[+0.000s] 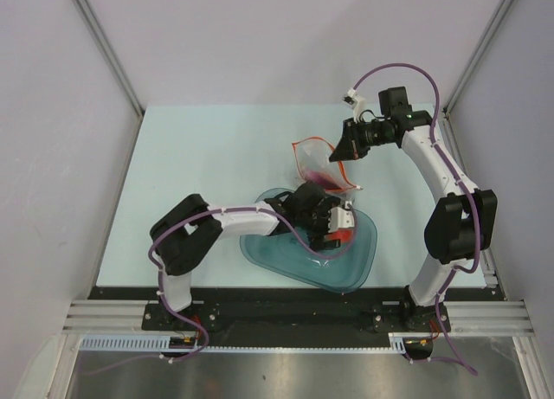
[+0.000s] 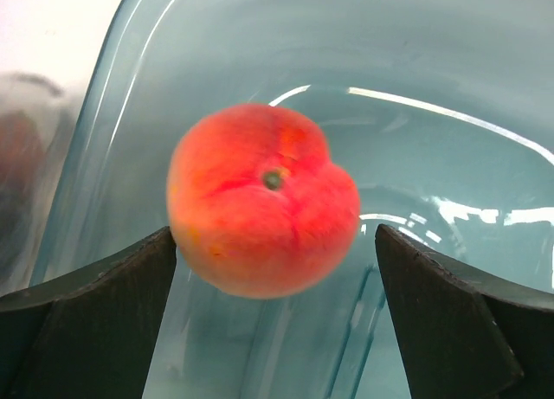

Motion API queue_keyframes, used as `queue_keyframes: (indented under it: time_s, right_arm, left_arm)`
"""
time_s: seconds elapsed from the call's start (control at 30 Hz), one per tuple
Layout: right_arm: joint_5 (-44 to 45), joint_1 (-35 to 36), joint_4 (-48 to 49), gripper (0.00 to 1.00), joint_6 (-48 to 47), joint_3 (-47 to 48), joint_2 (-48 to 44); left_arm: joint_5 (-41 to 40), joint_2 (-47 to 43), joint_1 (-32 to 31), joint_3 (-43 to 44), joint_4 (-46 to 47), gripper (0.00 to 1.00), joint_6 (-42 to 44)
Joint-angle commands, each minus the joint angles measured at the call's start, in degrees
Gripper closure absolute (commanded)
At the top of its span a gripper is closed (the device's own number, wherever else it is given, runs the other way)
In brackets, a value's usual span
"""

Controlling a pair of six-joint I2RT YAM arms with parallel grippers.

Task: Place the food in the zip-top bag and seal the zipper
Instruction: Pick up the fake fruit from the bin.

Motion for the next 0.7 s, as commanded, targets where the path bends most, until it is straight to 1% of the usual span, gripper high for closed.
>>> queue_keyframes:
  time_s: [0.0, 0.23, 0.3, 0.33, 0.4, 0.43, 0.5, 0.53, 0.57, 0.67]
  right_arm:
    - [-0.42, 0.22, 0.56, 1.0, 0.16, 0.14, -0.13]
    - [-0.42, 0.13, 0.55, 1.0, 0.16, -0.12, -0.14]
    - [-0.42, 0.13, 0.55, 1.0, 0.16, -0.12, -0.05]
    - [-0.5, 0.13, 0.47, 1.0, 0.16, -0.04, -0.05]
    - [-0.42, 0.05, 0.55, 1.0, -0.02, 0.14, -0.05]
    - [-0.42, -0.04, 0.47, 1.0, -0.02, 0.14, 0.04]
    - [-0.5, -0.13, 0.55, 1.0, -0.1, 0.05, -0.05]
    - [-0.5, -0.13, 0.47, 1.0, -0.19, 0.05, -0.05]
    - [-0.5, -0.22, 0.38, 1.0, -0.28, 0.05, 0.04]
    - [-0.68, -0.39, 0.03, 1.0, -0.72, 0.14, -0.13]
  left_arm:
    - [-1.04, 1.72, -2.4, 3.88, 1.51, 0.0, -2.04]
    - [-3.33, 5.06, -3.55, 6.79, 1.42, 0.0, -3.28]
    - [-3.77, 5.5, -3.55, 7.14, 1.07, 0.02, -2.66]
    - [-3.42, 5.41, -3.55, 7.23, 0.11, 0.1, -2.49]
    - [-2.72, 4.28, -3.55, 6.97, -0.16, 0.19, -1.96]
    - [-2.19, 3.31, -3.47, 6.53, -0.16, 0.29, -1.96]
    - [0.7, -0.9, -3.55, 5.56, -0.16, 0.34, -1.7]
    - [2.1, -2.57, -3.64, 5.82, -2.68, 0.38, -1.34]
    - [5.08, -5.46, -3.73, 6.26, -6.54, 0.4, -0.73]
    - [6.77, -10.3, -3.47, 7.32, -10.52, 0.45, 0.15]
